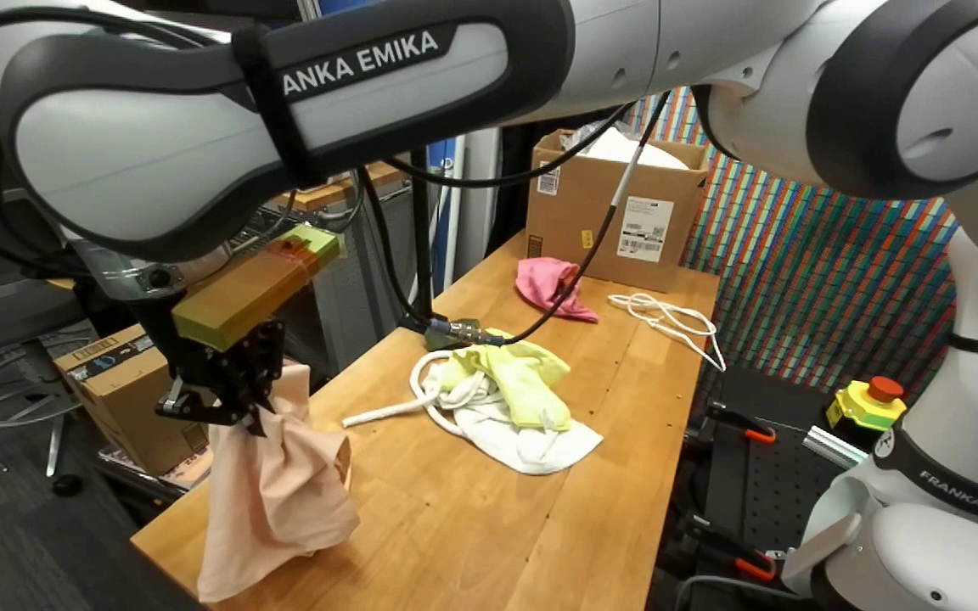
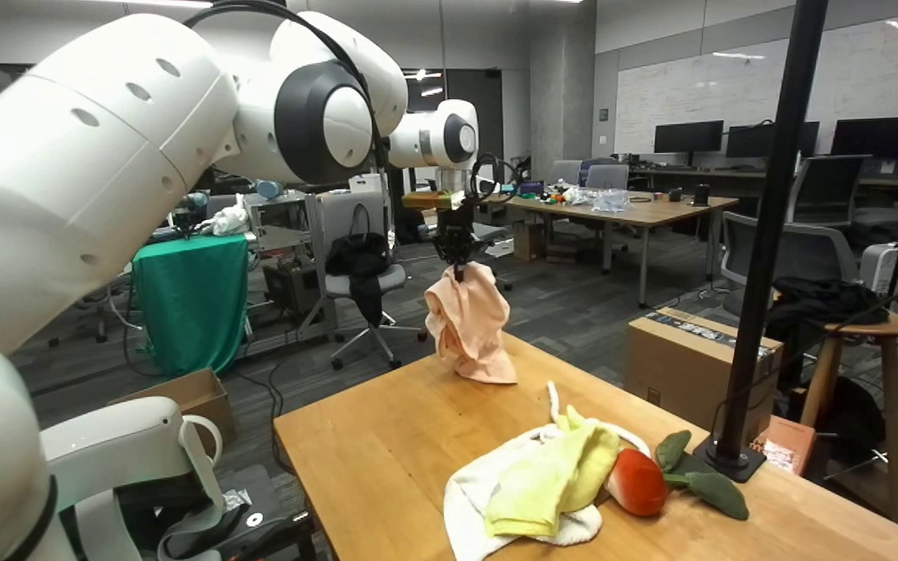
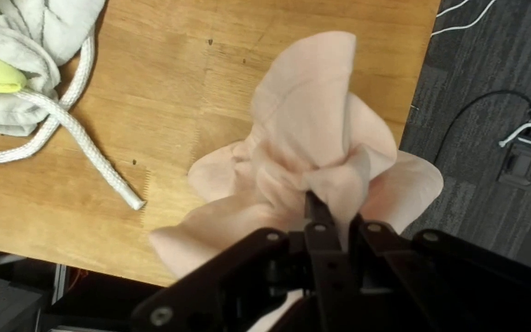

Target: Separate the pile of clothes on the table

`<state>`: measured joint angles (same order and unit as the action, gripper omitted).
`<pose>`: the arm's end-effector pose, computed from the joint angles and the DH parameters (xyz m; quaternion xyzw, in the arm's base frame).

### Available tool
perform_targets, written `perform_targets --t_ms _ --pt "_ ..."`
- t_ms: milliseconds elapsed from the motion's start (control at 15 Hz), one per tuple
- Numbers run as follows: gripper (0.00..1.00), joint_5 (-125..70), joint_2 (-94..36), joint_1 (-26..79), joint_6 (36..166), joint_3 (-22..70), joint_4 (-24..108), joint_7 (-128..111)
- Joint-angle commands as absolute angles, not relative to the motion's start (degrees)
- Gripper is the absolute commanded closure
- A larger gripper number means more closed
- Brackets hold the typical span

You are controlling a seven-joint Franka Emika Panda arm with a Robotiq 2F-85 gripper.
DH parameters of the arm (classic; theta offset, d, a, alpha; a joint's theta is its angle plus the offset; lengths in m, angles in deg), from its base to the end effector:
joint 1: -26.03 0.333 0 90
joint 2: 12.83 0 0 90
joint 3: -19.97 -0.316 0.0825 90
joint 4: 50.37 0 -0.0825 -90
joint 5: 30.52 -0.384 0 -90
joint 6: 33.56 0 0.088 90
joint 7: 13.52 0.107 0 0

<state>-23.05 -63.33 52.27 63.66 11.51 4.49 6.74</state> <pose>0.6541 0.3884 0.3333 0.9910 0.1153 -0.0574 0.0359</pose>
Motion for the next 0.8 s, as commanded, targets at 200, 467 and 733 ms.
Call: perform_targets --t_ms 200,467,733 --pt "0.48 -22.93 -67.79 53.06 61.06 13.19 -2.91 9.60" --pt "0.17 -22.57 -68.05 52.57 58.83 13.86 -3.02 9.71" --pt "0.00 -23.30 -65.19 49.96 55.64 14.79 0.82 8.27"
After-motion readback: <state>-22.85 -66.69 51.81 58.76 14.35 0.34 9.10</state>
